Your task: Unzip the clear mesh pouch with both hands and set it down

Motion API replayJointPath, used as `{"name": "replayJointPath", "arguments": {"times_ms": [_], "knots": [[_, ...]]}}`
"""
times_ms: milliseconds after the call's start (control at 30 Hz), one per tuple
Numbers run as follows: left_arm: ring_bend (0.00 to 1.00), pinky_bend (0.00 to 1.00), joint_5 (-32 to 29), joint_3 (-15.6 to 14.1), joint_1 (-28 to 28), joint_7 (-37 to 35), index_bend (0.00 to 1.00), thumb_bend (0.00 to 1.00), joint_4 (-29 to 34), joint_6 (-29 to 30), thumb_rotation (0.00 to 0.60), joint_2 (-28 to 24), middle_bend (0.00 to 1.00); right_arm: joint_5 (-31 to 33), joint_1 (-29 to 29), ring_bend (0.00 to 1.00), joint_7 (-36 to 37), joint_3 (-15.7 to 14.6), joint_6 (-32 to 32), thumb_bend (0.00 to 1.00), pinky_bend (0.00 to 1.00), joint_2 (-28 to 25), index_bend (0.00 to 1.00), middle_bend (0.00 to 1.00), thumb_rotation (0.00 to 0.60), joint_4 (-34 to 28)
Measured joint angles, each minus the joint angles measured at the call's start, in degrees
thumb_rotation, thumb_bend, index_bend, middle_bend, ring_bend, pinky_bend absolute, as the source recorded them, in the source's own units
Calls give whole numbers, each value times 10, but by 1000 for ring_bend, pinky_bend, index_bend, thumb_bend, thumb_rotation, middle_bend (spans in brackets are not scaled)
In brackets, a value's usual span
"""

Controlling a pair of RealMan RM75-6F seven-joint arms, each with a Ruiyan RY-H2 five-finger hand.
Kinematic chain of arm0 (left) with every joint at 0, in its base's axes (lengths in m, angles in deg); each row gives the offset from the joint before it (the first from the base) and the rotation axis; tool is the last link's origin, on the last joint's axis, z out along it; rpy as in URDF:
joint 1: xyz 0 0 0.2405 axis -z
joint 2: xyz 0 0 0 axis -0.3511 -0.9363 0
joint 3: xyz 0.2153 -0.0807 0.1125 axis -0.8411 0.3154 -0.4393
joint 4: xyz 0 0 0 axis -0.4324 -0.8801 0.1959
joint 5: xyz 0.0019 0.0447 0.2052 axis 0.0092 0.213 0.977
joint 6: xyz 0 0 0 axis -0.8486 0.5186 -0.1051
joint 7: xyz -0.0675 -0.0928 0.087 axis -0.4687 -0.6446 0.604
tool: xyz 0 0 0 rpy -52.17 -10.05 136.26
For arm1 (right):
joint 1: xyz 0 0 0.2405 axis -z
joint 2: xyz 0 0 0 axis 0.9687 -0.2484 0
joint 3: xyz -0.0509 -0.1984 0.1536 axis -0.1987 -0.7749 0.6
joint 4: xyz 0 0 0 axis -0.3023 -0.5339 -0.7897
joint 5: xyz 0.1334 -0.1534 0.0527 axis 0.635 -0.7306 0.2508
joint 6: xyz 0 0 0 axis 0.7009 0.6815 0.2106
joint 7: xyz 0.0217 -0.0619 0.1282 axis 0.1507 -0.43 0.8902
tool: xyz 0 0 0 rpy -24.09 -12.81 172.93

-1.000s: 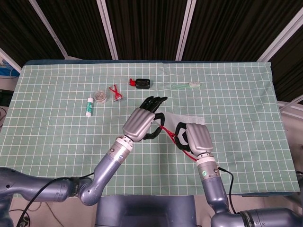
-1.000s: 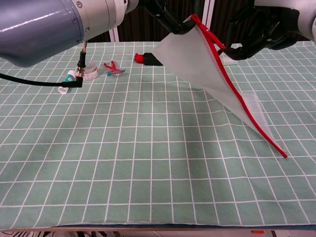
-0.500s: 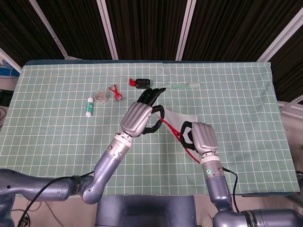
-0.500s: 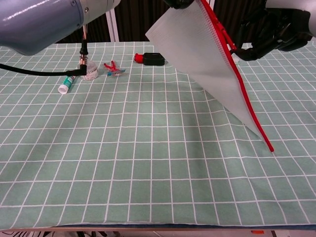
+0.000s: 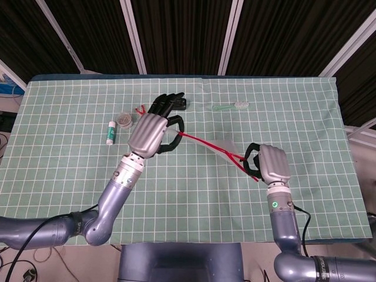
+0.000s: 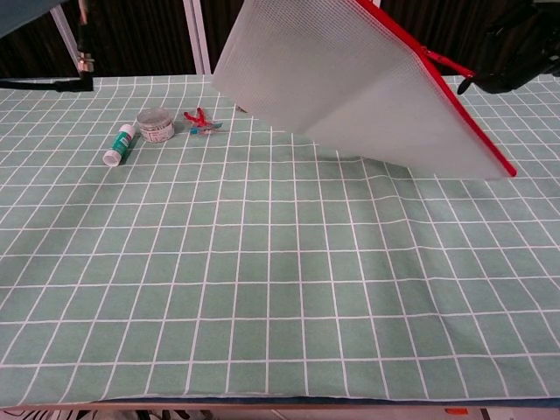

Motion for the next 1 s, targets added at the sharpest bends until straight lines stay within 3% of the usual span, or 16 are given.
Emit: {"name": "replayJointPath", "arguments": {"times_ms": [700, 800, 900, 967, 1000], "knots": [[0, 0, 9, -28, -83, -61, 570, 417, -15, 5, 600, -87, 49, 11, 42, 1000, 57, 11, 25, 681, 1000, -69, 734, 1000, 600, 22], [0, 0, 11, -29, -86, -63, 518, 314, -17, 4, 600, -89, 20, 9, 45, 999, 62, 11, 24, 659, 982, -73, 718, 998, 600, 21], [0, 0, 12, -33, -89, -66, 437, 163, -16, -2, 600, -92, 0, 4, 48, 877, 63, 8, 25, 482, 823, -76, 499, 848, 600, 20], [0, 0, 13, -37, -92, -67, 383, 96, -13, -8, 600, -97, 0, -2, 49, 636, 62, 5, 25, 325, 661, -77, 218, 582, 600, 20], [0, 0, 13, -39, -93, -67, 352, 70, -11, -11, 600, -100, 0, -6, 50, 561, 61, 1, 25, 290, 619, -78, 146, 510, 600, 20]]}}
